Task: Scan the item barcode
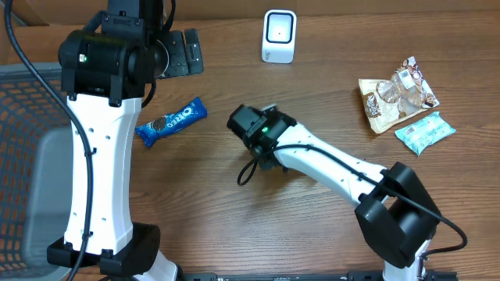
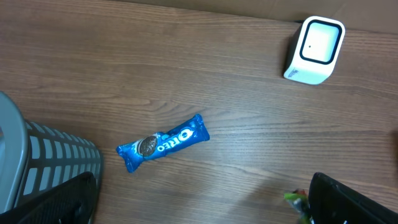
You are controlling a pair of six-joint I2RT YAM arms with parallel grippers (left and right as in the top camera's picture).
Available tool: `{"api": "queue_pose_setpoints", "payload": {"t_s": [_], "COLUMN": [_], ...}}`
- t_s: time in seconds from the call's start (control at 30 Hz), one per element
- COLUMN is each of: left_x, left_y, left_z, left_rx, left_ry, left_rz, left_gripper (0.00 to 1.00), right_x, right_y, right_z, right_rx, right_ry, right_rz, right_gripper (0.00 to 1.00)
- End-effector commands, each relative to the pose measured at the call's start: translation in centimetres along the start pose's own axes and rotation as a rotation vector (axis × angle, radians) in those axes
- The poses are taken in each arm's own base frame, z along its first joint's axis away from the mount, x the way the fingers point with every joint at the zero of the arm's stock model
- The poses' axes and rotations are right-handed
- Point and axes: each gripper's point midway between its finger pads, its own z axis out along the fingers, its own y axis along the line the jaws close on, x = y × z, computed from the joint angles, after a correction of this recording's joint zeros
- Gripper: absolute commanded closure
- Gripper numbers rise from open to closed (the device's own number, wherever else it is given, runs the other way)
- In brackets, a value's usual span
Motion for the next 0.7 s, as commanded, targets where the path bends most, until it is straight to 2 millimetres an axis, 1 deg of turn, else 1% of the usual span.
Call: {"api": "queue_pose_setpoints", "payload": {"t_s": [0.0,0.03,0.07,0.1,0.17,0.23,0.3,0.4,0.5,0.57,0.6,0.67], "left_x": [-0.1,-0.1,-0.1,-0.1,-0.1,-0.1,-0.1,-0.1,-0.1,-0.1,-0.1,-0.1], "left_y": [0.2,0.2,0.2,0.2,0.2,0.2,0.2,0.2,0.2,0.2,0.2,0.2], "left_z": [0.1,0.1,0.1,0.1,0.1,0.1,0.1,0.1,0.1,0.1,0.1,0.1], "left_rx": [-0.012,-0.012,-0.012,-0.012,-0.012,-0.012,-0.012,-0.012,-0.012,-0.012,-0.012,-0.012], "left_ry": [-0.005,-0.005,-0.005,-0.004,-0.005,-0.004,-0.005,-0.005,-0.005,-0.005,-0.005,-0.005], "left_rz": [0.019,0.019,0.019,0.019,0.019,0.019,0.019,0.019,0.019,0.019,0.019,0.019], "left_gripper": [0.00,0.00,0.00,0.00,0.00,0.00,0.00,0.00,0.00,0.00,0.00,0.00], "right_x": [1.3,1.6,1.6,1.7,1.6,1.3,1.2,1.6,2.0,2.1,1.9,1.0], "right_y": [1.6,0.9,0.3,-0.4,-1.8,-2.9,-3.7,-4.3,-4.1,-3.2,-3.0,-2.6], "right_z": [-0.4,-0.4,-0.3,-0.2,0.1,0.4,0.7,0.9,1.0,0.7,0.4,-0.8], "right_rx": [-0.106,-0.095,-0.081,-0.066,-0.033,-0.021,-0.027,-0.039,-0.068,-0.126,-0.138,-0.172], "right_ry": [0.069,0.086,0.093,0.100,0.112,0.118,0.128,0.155,0.175,0.178,0.171,0.141], "right_rz": [-0.084,-0.143,-0.171,-0.197,-0.230,-0.221,-0.210,-0.196,-0.224,-0.251,-0.249,-0.238], "right_gripper": [0.33,0.15,0.06,0.01,0.00,0.00,0.00,0.00,0.00,0.00,0.00,0.02]}}
